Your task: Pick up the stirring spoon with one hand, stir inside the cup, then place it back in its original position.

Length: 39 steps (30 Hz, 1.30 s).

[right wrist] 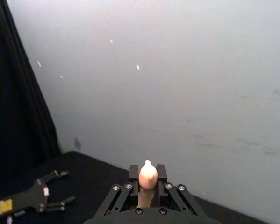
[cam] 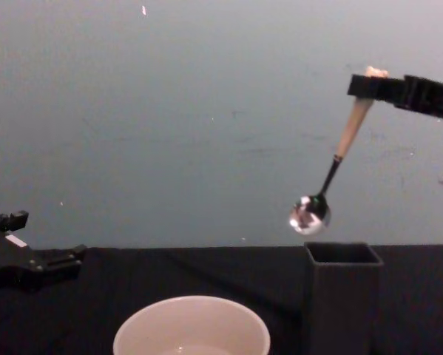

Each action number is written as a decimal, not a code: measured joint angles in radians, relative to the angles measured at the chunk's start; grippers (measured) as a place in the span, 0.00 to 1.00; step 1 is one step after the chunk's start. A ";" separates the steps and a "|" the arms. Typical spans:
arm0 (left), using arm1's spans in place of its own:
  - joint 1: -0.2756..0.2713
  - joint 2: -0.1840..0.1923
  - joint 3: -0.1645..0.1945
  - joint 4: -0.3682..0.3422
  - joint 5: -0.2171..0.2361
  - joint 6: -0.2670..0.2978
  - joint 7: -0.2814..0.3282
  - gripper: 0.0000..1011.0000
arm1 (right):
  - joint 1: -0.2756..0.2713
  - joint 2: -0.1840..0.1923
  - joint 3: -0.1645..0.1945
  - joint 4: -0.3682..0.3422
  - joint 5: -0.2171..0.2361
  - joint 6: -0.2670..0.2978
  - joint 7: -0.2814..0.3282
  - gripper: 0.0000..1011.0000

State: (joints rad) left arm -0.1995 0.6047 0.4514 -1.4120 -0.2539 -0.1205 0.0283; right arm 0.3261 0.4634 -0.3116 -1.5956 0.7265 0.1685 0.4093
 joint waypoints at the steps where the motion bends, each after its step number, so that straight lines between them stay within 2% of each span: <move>1: 0.000 0.000 0.000 0.000 0.000 0.000 0.000 0.99 | 0.003 -0.002 -0.003 0.000 0.002 -0.002 0.001 0.22; 5: 0.000 0.000 0.000 0.000 0.000 0.000 0.000 0.99 | 0.017 -0.011 -0.028 0.003 0.008 -0.010 0.010 0.22; 13: 0.000 0.000 0.000 0.000 0.000 0.000 0.000 0.99 | 0.037 -0.018 -0.103 0.020 0.001 -0.018 0.037 0.22; 19: 0.000 0.000 0.000 0.000 0.000 0.000 0.000 0.99 | 0.037 -0.012 -0.170 0.028 -0.032 -0.035 0.067 0.22; 23: 0.000 0.000 0.000 0.000 0.000 0.000 0.000 0.99 | 0.029 -0.003 -0.201 0.029 -0.056 -0.051 0.087 0.22; 32: 0.000 0.000 0.000 0.000 0.000 0.000 0.000 0.99 | 0.008 0.023 -0.248 0.029 -0.124 -0.095 0.131 0.22; 39: 0.000 0.000 0.000 0.000 0.000 0.000 0.000 0.99 | 0.002 0.016 -0.277 0.040 -0.167 -0.111 0.151 0.22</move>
State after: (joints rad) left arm -0.1995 0.6047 0.4514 -1.4119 -0.2539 -0.1205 0.0283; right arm 0.3283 0.4789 -0.5891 -1.5561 0.5594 0.0575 0.5606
